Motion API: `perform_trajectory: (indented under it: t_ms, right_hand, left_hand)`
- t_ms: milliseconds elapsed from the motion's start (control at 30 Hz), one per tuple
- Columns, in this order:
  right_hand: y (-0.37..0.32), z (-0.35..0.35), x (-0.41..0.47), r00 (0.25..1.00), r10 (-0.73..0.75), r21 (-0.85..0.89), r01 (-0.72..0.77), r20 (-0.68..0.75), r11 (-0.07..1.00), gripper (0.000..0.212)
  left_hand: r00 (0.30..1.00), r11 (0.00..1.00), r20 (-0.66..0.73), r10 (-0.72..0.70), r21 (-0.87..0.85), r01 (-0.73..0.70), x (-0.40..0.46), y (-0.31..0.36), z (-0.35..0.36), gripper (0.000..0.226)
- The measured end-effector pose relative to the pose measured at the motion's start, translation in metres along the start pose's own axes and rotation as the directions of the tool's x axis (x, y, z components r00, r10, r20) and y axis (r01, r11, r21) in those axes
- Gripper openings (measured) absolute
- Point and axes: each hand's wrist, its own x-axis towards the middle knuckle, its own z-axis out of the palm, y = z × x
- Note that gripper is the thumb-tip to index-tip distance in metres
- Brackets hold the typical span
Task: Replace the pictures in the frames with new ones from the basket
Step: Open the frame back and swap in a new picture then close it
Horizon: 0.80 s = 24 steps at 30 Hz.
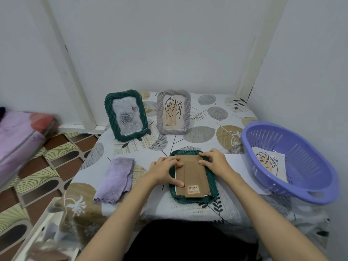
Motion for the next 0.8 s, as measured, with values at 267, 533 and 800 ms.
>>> perform_trajectory:
  t_ms: [267,533,800]
  right_hand:
    - [0.002,0.003,-0.001,0.999,0.012,0.115,-0.007,-0.039,0.993,0.073]
    - [0.008,0.007,0.001,0.998,0.0,0.149,0.009,-0.06,0.989,0.069]
    - [0.008,0.007,0.0,0.998,-0.008,0.156,0.019,-0.069,0.988,0.068]
  left_hand:
    - [0.909,0.936,-0.383,-0.165,-0.351,0.022,0.037,-0.01,-0.004,0.021]
    - [0.94,0.962,-0.313,-0.133,-0.27,0.046,0.052,-0.017,0.0,0.031]
    - [0.931,0.96,-0.35,-0.105,-0.279,0.004,0.053,-0.021,0.005,0.016]
